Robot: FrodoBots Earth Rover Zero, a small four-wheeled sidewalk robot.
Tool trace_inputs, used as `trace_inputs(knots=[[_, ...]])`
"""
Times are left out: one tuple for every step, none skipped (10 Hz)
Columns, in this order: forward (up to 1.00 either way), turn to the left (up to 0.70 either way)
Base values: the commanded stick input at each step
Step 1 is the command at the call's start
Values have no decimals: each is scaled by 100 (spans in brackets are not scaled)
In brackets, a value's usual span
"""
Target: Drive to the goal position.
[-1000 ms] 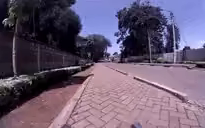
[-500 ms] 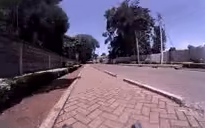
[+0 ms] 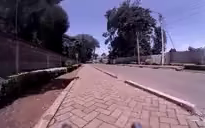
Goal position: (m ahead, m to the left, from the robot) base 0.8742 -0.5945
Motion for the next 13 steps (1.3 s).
trace_inputs(knots=[[70, -17], [70, -9], [70, -1], [70, 0], [70, 0], [70, 0], [70, 0], [70, 2], [70, 4], [70, 6], [70, 9], [70, 11], [70, 13]])
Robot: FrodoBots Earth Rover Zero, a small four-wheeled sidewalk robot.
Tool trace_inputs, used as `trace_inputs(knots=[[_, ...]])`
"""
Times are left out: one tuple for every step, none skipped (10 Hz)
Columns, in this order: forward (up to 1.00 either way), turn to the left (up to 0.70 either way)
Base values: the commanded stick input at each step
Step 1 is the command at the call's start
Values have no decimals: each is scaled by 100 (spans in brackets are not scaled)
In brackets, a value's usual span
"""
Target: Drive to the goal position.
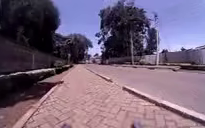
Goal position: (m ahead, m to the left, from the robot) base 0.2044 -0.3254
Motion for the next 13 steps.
trace_inputs(knots=[[70, 16], [70, 18], [70, 20], [70, 23], [70, 25], [70, 27], [70, 30], [70, 22], [70, 13], [70, 4], [70, 0], [70, 0], [70, 0]])
